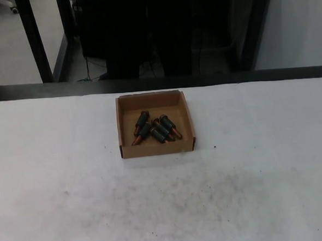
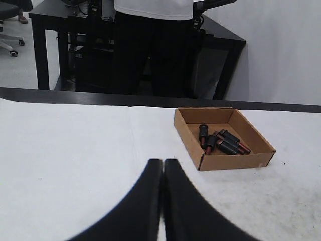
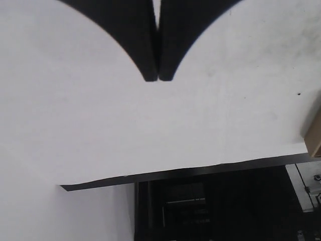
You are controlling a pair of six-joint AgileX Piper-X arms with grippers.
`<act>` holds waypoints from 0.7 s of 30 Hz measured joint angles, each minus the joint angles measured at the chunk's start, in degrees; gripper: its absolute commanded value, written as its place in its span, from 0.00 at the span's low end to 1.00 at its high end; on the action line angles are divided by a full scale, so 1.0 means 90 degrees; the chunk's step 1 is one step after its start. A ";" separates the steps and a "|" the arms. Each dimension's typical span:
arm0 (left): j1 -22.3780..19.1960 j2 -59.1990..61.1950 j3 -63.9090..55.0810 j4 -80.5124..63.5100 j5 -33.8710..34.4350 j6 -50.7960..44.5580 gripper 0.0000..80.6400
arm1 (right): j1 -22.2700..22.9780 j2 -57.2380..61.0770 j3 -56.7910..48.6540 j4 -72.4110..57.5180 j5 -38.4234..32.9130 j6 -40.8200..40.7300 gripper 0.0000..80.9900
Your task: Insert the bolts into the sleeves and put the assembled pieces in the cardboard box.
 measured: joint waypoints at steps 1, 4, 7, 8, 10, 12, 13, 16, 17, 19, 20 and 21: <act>0.0000 0.0000 0.0000 0.0000 0.0000 0.0000 0.01 | 0.0000 0.0000 0.0000 0.0000 0.0000 0.0000 0.00; 0.0000 0.0000 0.0000 0.0000 0.0000 0.0000 0.01 | 0.0000 0.0000 0.0000 0.0000 0.0010 0.0000 0.00; 0.0000 0.0000 0.0000 0.0000 0.0000 0.0000 0.01 | 0.0000 0.0000 0.0000 0.0000 0.0010 0.0000 0.00; 0.0000 0.0000 0.0000 0.0000 0.0000 0.0000 0.01 | 0.0000 0.0000 0.0000 0.0000 0.0010 0.0000 0.00; 0.0000 0.0000 0.0000 0.0000 0.0000 0.0000 0.01 | 0.0000 0.0000 0.0000 0.0000 0.0010 0.0000 0.00; 0.0000 0.0000 0.0000 0.0000 0.0000 0.0000 0.01 | 0.0000 0.0000 0.0000 0.0000 0.0010 0.0000 0.00; 0.0000 0.0000 0.0000 0.0000 0.0000 0.0000 0.01 | 0.0000 0.0000 0.0000 0.0000 0.0010 0.0000 0.00; 0.0000 0.0000 0.0000 0.0000 0.0000 0.0000 0.01 | 0.0000 0.0000 0.0000 0.0000 0.0010 0.0000 0.00; 0.0000 0.0000 0.0012 -0.0013 0.0000 0.0000 0.01 | 0.0000 0.0000 0.0000 0.0000 0.0010 0.0000 0.00; 0.0000 0.0000 0.0035 -0.0047 0.0000 0.0000 0.01 | 0.0000 0.0000 0.0000 0.0000 0.0010 0.0000 0.00; 0.0000 0.0000 0.0103 -0.0078 0.0000 0.0000 0.01 | 0.0000 0.0000 0.0013 0.0000 0.0010 0.0000 0.00; 0.0000 0.0000 0.0103 -0.0083 0.0000 0.0000 0.01 | -0.0022 0.0000 0.0016 0.0000 0.0016 0.0000 0.00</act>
